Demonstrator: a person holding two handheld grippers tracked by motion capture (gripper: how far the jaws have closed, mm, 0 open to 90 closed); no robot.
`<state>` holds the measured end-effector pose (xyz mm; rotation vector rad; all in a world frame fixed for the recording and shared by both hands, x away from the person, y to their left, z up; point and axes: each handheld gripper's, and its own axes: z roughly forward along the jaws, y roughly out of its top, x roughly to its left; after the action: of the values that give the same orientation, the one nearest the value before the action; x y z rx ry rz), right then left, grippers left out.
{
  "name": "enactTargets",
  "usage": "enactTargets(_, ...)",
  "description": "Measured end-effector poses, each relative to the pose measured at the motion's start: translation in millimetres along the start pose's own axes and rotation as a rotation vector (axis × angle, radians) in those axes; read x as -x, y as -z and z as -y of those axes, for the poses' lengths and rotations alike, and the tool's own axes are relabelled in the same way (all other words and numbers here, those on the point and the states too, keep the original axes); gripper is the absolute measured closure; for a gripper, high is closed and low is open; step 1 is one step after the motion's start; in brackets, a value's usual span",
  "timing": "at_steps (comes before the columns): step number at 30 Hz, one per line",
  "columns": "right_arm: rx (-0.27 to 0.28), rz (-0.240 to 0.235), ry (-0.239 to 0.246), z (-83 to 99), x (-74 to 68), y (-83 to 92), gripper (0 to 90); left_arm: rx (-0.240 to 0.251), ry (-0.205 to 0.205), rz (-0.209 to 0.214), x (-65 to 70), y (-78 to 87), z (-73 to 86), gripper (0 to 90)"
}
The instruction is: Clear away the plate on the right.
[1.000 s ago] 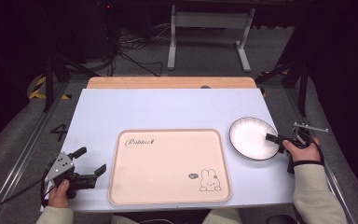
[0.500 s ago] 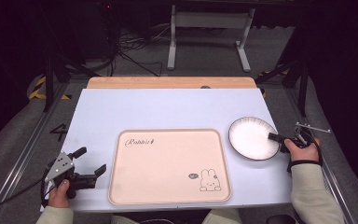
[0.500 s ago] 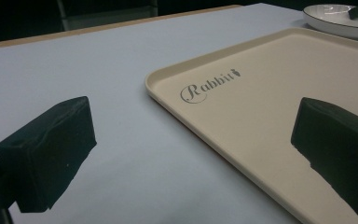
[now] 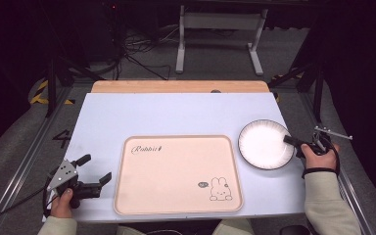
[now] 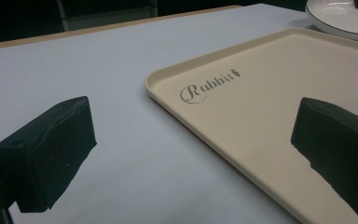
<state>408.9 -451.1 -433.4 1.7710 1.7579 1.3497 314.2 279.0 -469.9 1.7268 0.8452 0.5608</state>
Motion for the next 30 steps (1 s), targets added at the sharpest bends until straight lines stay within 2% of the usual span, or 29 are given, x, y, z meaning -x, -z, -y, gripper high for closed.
enactTargets(5,0.037,0.003,0.011,-2.9,-7.1,3.8,85.3,0.001,0.0,0.0,0.2,0.1,0.0,0.3)
enactTargets(7,0.04,0.017,0.028,-4.4,-10.3,5.7,85.2,0.001,0.0,0.0,0.1,0.0,0.0,0.3)
enactTargets(17,0.056,0.025,0.048,-8.9,-19.0,13.3,84.7,0.0,0.0,0.0,0.0,0.0,0.0,0.3)
enactTargets(30,0.092,-0.02,-0.003,-18.0,-28.6,32.9,84.5,0.0,-0.002,0.0,-0.3,0.0,-0.1,0.3)
